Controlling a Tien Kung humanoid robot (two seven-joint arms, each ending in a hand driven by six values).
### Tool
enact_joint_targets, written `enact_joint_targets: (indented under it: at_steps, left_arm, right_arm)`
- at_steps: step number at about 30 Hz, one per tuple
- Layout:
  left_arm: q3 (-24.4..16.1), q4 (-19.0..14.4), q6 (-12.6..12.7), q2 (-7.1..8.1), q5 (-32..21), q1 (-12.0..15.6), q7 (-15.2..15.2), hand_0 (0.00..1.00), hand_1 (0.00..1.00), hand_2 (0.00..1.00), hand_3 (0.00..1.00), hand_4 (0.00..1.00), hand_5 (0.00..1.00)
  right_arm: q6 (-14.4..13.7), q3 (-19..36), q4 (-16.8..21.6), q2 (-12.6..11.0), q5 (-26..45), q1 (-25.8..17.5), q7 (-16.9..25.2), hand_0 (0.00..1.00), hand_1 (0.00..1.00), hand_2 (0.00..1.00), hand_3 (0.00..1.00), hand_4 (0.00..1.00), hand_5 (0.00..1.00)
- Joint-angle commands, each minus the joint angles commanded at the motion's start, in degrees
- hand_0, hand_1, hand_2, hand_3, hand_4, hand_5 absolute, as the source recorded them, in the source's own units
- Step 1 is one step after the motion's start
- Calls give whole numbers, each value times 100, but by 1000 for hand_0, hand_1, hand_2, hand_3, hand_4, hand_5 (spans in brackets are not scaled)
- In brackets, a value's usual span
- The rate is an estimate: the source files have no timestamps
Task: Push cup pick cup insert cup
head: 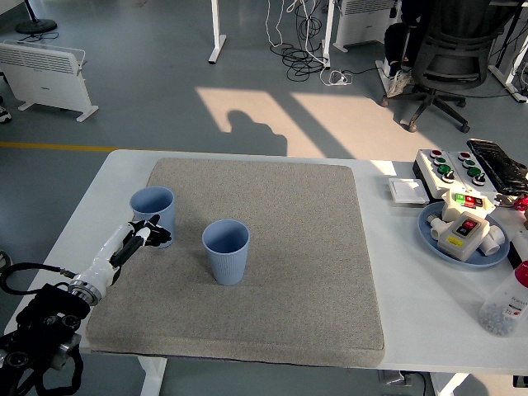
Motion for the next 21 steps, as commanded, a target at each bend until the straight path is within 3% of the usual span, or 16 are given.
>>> enact_joint_targets:
  at_steps: [12,21]
  left_arm:
    - [655,615,202,-225,-718,-419,-294,763,609,518,458,637,998]
    - [956,890,289,-283,-1066,-650,-438,766,608,514,459,630,998]
  right_arm:
    - [16,0,7,14,-41,-49,-6,708,635,652,586,120,406]
    - [25,-24,8,17,-26,-23,-1,708,635,652,587,121,406]
